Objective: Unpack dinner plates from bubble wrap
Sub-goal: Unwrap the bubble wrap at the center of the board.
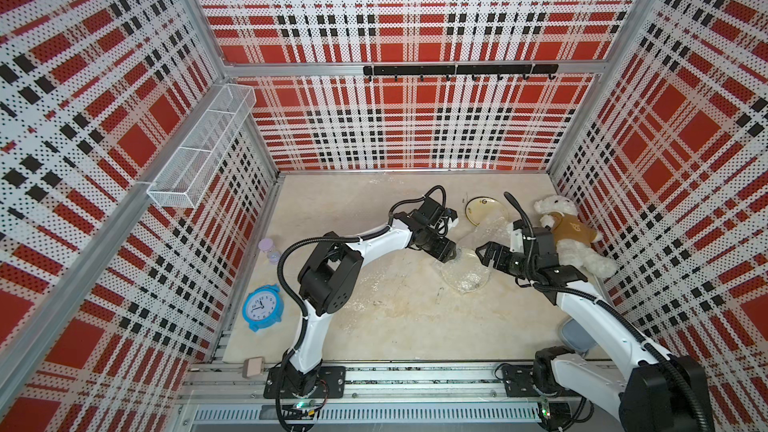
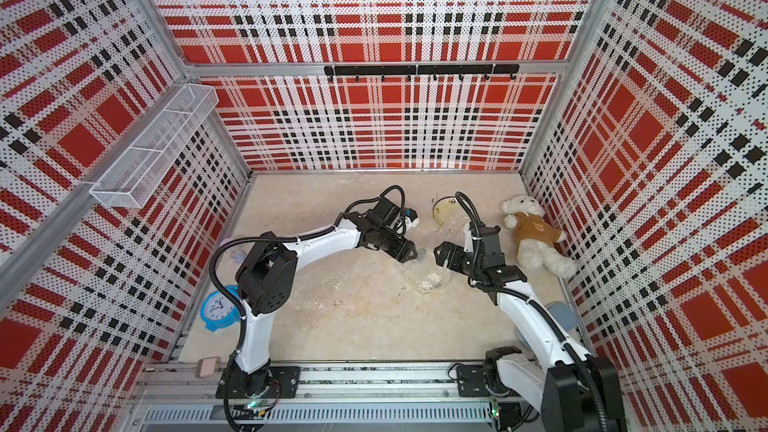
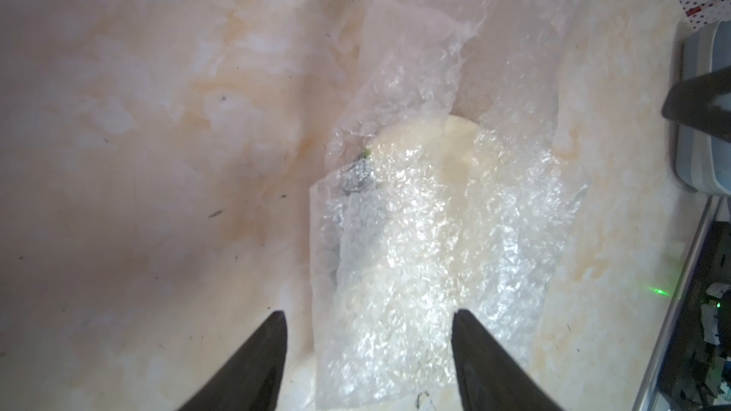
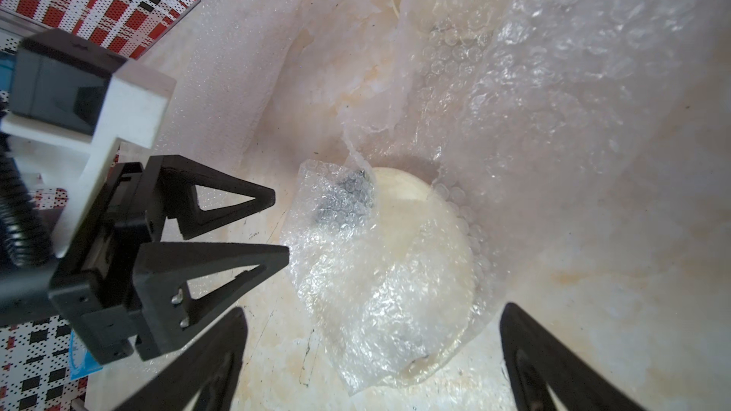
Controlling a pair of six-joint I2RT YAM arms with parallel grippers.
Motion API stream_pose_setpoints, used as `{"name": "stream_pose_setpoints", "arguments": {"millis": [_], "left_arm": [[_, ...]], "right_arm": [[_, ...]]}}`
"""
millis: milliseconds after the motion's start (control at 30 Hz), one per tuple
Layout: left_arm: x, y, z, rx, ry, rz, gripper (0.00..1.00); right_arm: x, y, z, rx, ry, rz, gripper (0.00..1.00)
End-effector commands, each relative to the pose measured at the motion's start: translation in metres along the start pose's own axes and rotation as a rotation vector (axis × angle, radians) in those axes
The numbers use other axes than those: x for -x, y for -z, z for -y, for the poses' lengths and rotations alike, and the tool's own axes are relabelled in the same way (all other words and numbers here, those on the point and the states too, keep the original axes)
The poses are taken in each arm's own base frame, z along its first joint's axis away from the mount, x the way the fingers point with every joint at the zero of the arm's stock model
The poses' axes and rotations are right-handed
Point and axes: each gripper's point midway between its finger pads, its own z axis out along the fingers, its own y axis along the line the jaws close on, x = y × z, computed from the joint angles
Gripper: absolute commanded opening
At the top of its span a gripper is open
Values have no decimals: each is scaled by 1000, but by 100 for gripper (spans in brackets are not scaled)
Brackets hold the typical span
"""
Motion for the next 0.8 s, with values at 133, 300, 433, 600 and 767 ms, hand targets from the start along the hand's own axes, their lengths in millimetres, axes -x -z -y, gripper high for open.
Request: {"name": "stream_pose_setpoints", "arguments": {"millis": [133, 300, 433, 600, 767], "left_arm": [[7, -14, 8, -37, -3, 6, 60], [9, -21, 7, -42, 6, 4, 51], [6, -25, 6, -42, 10, -4, 43], [2, -27, 6, -42, 10, -11, 32], [3, -25, 6, -40, 6, -7, 20]], "right_arm": [[7, -1, -2, 11, 17, 24, 100], [5, -3, -1, 18, 13, 21, 100], [3, -3, 1, 13, 15, 18, 100], [4, -4, 2, 11, 14, 20, 100], [2, -5, 2, 13, 12, 17, 100]]}}
